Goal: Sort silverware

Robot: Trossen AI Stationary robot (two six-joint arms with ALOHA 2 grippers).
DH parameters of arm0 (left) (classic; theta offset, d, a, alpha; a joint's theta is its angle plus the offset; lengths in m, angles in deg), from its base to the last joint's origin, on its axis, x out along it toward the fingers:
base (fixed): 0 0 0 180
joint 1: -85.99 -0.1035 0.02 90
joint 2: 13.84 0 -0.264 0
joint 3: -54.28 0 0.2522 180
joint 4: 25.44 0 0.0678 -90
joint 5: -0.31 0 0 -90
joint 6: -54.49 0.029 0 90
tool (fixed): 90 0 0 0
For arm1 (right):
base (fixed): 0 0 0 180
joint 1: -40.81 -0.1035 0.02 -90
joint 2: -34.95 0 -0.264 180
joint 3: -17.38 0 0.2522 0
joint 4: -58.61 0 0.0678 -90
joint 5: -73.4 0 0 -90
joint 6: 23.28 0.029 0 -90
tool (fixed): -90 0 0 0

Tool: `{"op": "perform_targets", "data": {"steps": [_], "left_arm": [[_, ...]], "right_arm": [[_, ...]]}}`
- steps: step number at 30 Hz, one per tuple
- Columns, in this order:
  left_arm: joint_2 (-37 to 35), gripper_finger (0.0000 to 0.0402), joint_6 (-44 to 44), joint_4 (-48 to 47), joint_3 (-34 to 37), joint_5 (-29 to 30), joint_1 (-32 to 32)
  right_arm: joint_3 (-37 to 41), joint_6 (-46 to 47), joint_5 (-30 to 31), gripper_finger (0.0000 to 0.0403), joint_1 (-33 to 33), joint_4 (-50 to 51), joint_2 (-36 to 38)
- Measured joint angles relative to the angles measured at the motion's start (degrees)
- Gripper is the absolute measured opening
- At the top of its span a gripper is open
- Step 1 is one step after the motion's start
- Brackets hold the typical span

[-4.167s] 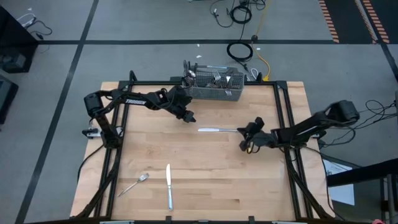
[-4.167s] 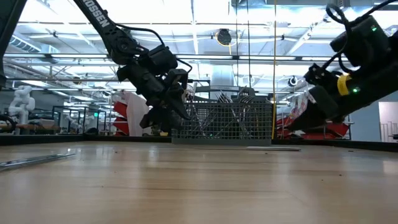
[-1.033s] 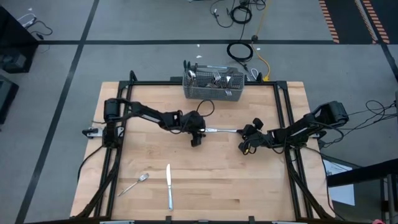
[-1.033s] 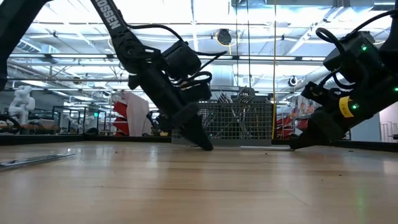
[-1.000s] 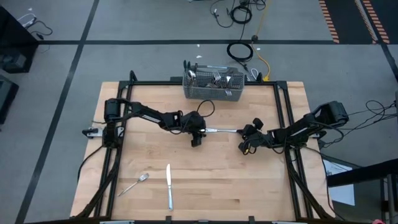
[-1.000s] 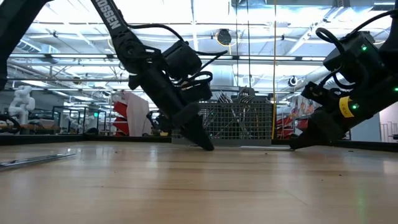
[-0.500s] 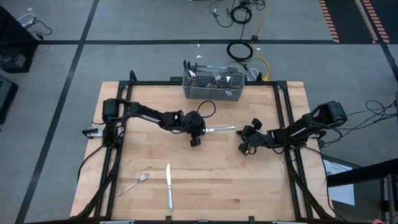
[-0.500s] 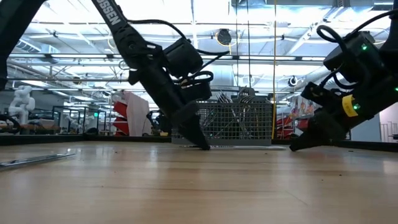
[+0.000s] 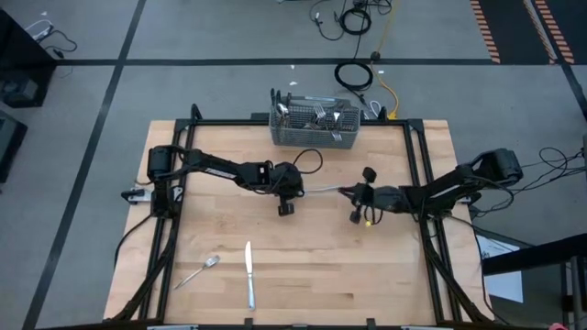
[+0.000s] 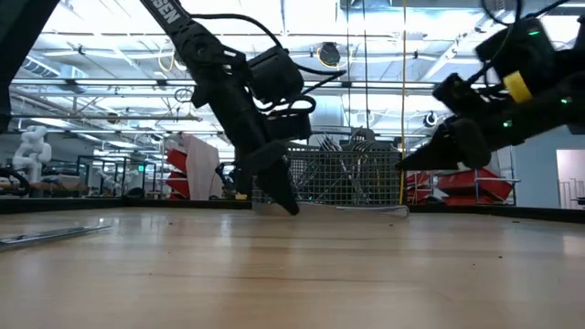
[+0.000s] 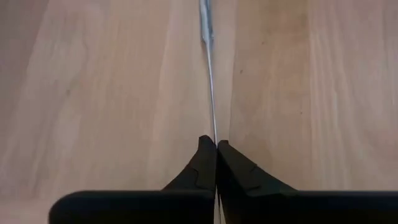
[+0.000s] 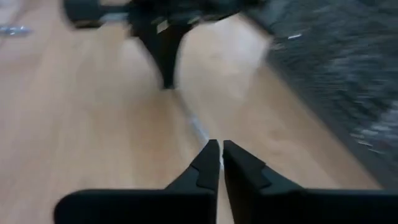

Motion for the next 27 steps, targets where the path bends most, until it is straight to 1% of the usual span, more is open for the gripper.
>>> {"op": "perform_targets", "data": {"steps": [3,6,8,11,16,18,21,25,27], "left_arm": [[0.00,0.0004,1.45,0.31,-1.06,-0.19,0.32],[-0.09,0.0004,1.51,0.60,-1.28,-0.18,0.30],[-0.09,0.0003,1.51,0.49,-1.28,0.13,0.28],[-0.10,0.0003,1.51,0.71,-1.28,0.43,0.31],[-0.11,0.0003,1.42,1.38,-1.40,0.53,0.37],[-0.15,0.0003,1.40,1.35,-1.51,0.58,0.46],[-0.17,0.0003,1.41,0.32,-2.23,0.89,0.91],[-0.22,0.0003,1.49,-1.14,-3.98,1.23,1.62],[-0.22,0.0003,1.95,-3.58,-5.46,2.09,1.85]], "right_arm": [[-4.26,-2.61,-8.58,0.0040,3.05,8.66,0.15],[-9.94,-8.77,-12.37,0.0075,5.73,16.87,-0.85],[-13.35,-13.31,-14.08,0.0099,7.53,18.80,-1.71],[-17.56,-16.94,-16.64,0.0132,10.60,21.26,-3.65],[-22.54,-17.51,-26.27,0.0172,13.70,23.31,-9.09],[-24.55,-18.62,-27.54,0.0180,13.92,25.87,-11.71],[-27.89,-20.69,-27.54,0.0184,13.94,30.19,-14.49],[-31.82,-21.03,-27.53,0.0185,13.96,33.79,-15.78],[-33.07,-20.22,-27.54,0.0185,13.98,34.78,-15.27]]}}
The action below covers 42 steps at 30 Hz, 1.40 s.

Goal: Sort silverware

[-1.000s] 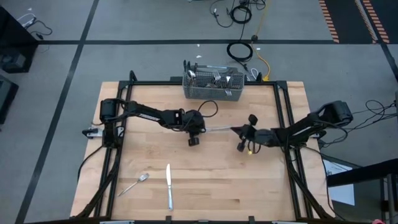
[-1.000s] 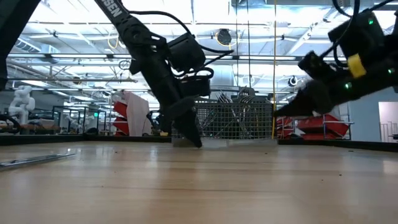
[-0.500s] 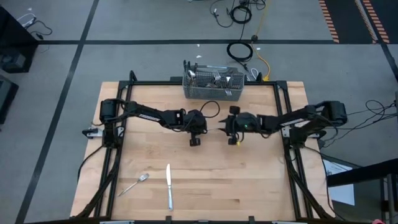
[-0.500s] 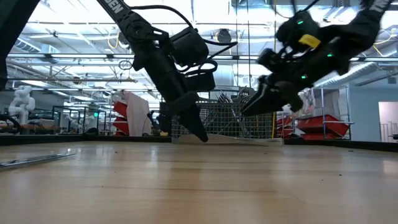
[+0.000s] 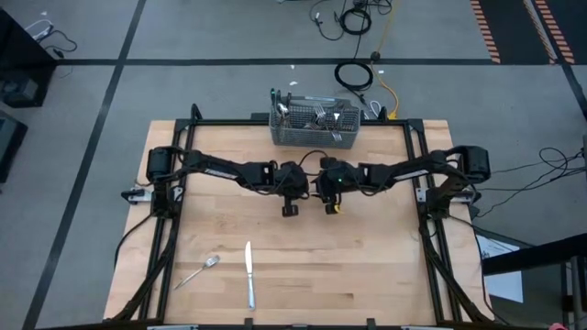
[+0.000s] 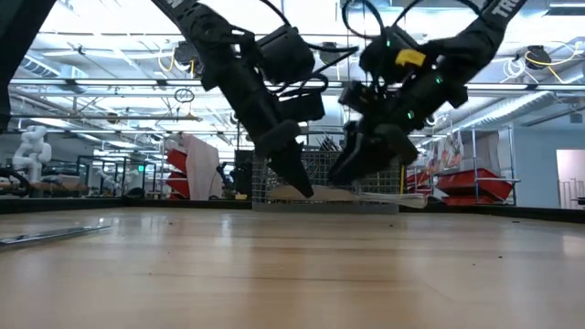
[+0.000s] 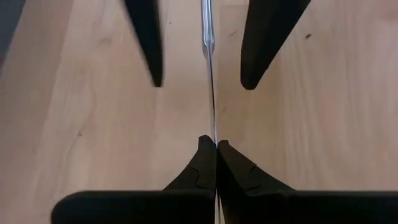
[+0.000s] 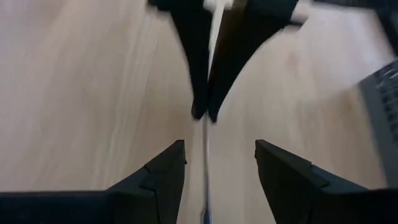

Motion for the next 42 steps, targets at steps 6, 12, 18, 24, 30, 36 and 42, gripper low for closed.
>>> {"op": "perform_targets", "data": {"steps": [6,12,18,24,30,36,42], "left_arm": [[0.00,0.0003,3.92,-4.69,-3.68,2.08,0.35],[-0.07,0.0003,4.06,-4.65,-5.59,2.05,0.35],[-0.07,0.0003,3.99,-4.77,-5.66,2.23,1.18],[-0.07,0.0003,3.59,-4.52,-5.66,3.22,2.09],[-0.07,0.0003,3.56,-3.99,-5.74,3.30,2.36],[-0.07,0.0003,3.56,-4.54,-7.63,4.08,3.01],[-0.04,0.0003,2.85,-4.79,-7.91,5.12,3.19]], "right_arm": [[-2.66,-1.46,0.03,0.0185,-0.02,4.84,1.94],[-2.70,-0.66,-0.58,0.0185,-0.08,7.97,1.67],[-2.71,-1.47,3.19,0.0144,0.04,7.75,1.67],[-2.71,-1.64,2.43,0.0080,-0.04,8.93,1.67],[-2.71,-2.54,0.38,0.0056,0.01,10.05,1.67],[-2.71,-2.54,0.24,0.0007,0.00,12.03,1.67],[-2.69,-1.05,1.31,0.0002,-0.11,11.36,1.69]]}}
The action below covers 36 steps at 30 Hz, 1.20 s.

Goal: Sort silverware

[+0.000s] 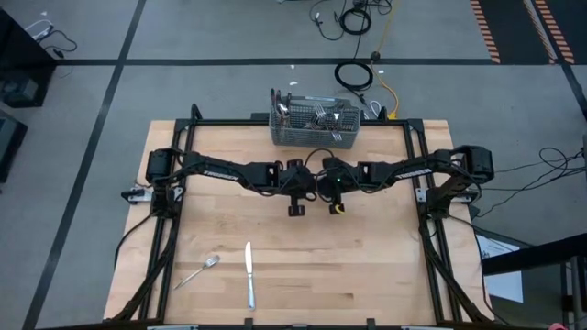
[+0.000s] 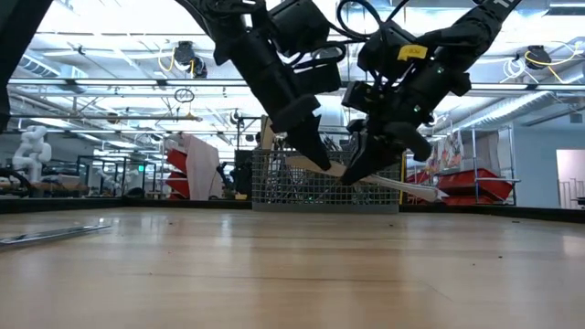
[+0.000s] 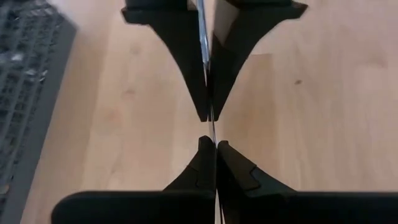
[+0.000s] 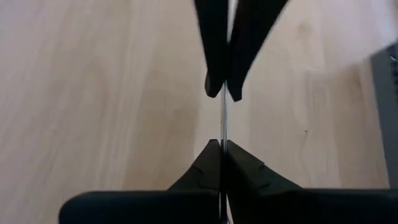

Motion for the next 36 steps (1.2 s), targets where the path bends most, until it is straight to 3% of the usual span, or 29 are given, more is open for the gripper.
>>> {"op": "perform_targets", "data": {"steps": [4,14,18,21,27,33,36], "left_arm": [[-0.13,0.0031,-3.16,-1.15,-1.16,5.54,0.00],[-5.15,0.0202,-3.50,-8.11,-4.70,5.17,-3.09],[-8.09,0.0250,-2.09,-10.88,-7.00,5.71,-4.20],[-11.99,0.0264,0.70,-11.91,-9.10,8.09,-4.72],[-23.45,0.0262,2.11,-11.76,-10.40,11.09,-7.11],[-36.93,0.0251,-2.18,-8.01,-10.51,7.04,-10.66],[-41.13,0.0251,-2.20,-5.91,-10.47,5.02,-11.33]], "right_arm": [[0.07,4.57,0.68,0.0001,0.17,-2.12,-0.07],[-0.01,6.84,-1.08,0.0000,2.20,-6.12,-0.04],[0.09,7.16,-1.12,0.0000,3.24,-6.70,-0.08],[0.13,7.93,-1.07,0.0000,4.24,-8.04,-0.09],[0.04,12.69,-1.30,0.0000,8.66,-20.30,1.32],[-0.56,19.19,-1.29,0.0000,14.31,-43.48,2.51],[-3.79,20.10,-1.44,0.0000,16.67,-45.63,2.40]]}}
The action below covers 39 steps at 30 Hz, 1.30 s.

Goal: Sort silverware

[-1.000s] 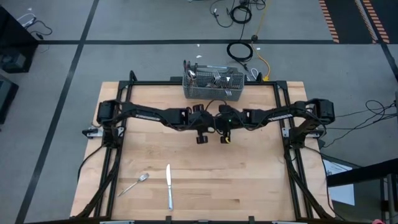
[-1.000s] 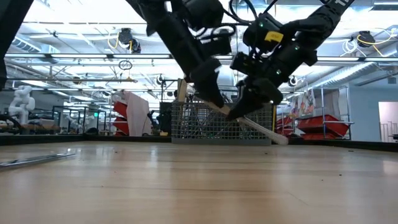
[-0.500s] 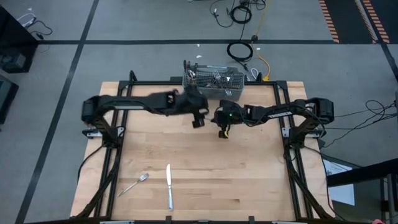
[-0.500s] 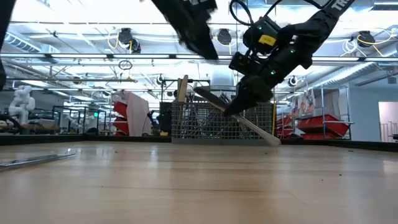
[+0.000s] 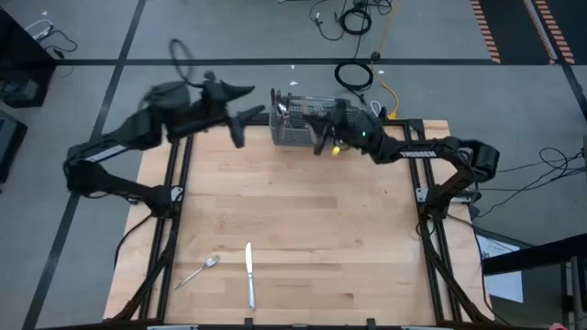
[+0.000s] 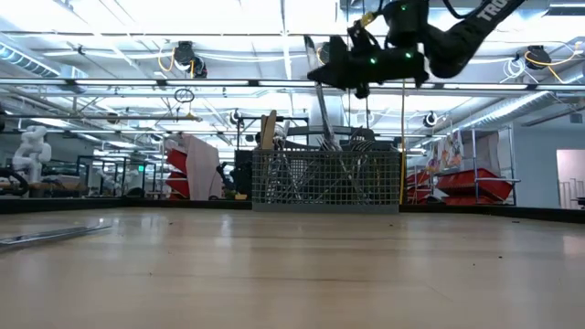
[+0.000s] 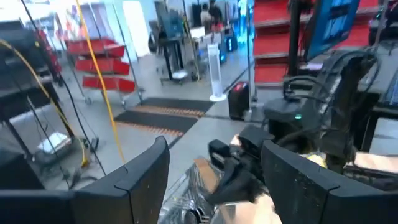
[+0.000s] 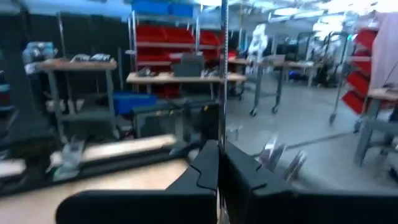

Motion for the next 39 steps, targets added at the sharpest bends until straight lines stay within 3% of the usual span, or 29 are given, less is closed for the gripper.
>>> {"op": "perform_targets", "data": {"steps": [7,12,16,22,31,39], "left_arm": [[-2.83,0.0251,4.43,-2.36,0.09,0.12,-0.76],[-2.91,0.0251,4.89,-6.18,0.09,0.22,-0.69],[-3.13,0.0251,5.47,-7.82,0.11,0.28,-0.69],[-4.58,0.0251,7.94,-7.61,0.11,0.47,-0.74],[-6.28,0.0251,8.98,-7.61,0.11,1.07,-2.71],[-6.28,0.0251,8.94,-8.01,0.13,1.14,-3.81]], "right_arm": [[-14.85,-3.08,-7.15,0.0000,1.93,1.94,-7.27],[-21.58,-2.86,-7.63,0.0000,2.61,-3.19,-15.31],[-23.64,0.58,-9.13,0.0000,3.49,-14.32,-22.43],[-26.47,2.21,-8.65,0.0000,3.71,-16.63,-29.03],[-26.61,-2.97,-6.45,0.0000,4.29,-9.35,-29.70],[-26.61,-2.30,-6.87,0.0000,4.69,-9.22,-29.68]]}}
